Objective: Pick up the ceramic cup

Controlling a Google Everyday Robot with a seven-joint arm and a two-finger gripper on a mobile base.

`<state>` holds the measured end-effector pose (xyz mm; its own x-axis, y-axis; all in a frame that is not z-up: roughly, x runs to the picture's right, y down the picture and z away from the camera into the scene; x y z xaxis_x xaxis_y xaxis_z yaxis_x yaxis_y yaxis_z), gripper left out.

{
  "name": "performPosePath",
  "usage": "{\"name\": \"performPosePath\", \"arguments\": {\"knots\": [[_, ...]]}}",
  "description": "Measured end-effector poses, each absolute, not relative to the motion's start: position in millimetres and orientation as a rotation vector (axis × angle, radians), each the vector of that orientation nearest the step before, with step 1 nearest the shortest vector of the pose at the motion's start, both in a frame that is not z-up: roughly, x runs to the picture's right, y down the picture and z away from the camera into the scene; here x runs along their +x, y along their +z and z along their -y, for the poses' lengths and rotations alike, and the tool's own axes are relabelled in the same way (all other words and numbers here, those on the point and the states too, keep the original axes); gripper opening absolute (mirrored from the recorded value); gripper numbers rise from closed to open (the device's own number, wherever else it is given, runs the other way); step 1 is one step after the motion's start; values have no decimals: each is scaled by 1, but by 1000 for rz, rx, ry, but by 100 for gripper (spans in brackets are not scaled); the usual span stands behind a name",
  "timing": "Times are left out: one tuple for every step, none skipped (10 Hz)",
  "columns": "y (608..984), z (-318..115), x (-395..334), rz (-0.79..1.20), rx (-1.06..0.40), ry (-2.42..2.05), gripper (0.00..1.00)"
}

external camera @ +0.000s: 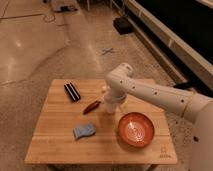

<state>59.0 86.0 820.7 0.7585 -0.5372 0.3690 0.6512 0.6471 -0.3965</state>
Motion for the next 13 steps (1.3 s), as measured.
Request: {"name": "performPosePath", "arguments": {"knots": [[821,-85,58,231,-531,-686,60],[821,-85,58,232,-527,-686,59],[821,-84,58,233,-522,-683,56],[822,-82,59,234,-516,-680,44],[820,-78,59,234,-510,-682,40],[818,-75,57,237,-510,-688,39],[816,-72,54,239,-507,-694,36],[814,-72,54,240,-513,-698,26],[809,-68,52,242,-508,-697,16],[801,-63,50,246,-506,-701,11],[784,-51,46,253,-502,-711,8],[773,-42,46,254,-500,-714,8],[768,-38,44,255,-500,-721,8]]}}
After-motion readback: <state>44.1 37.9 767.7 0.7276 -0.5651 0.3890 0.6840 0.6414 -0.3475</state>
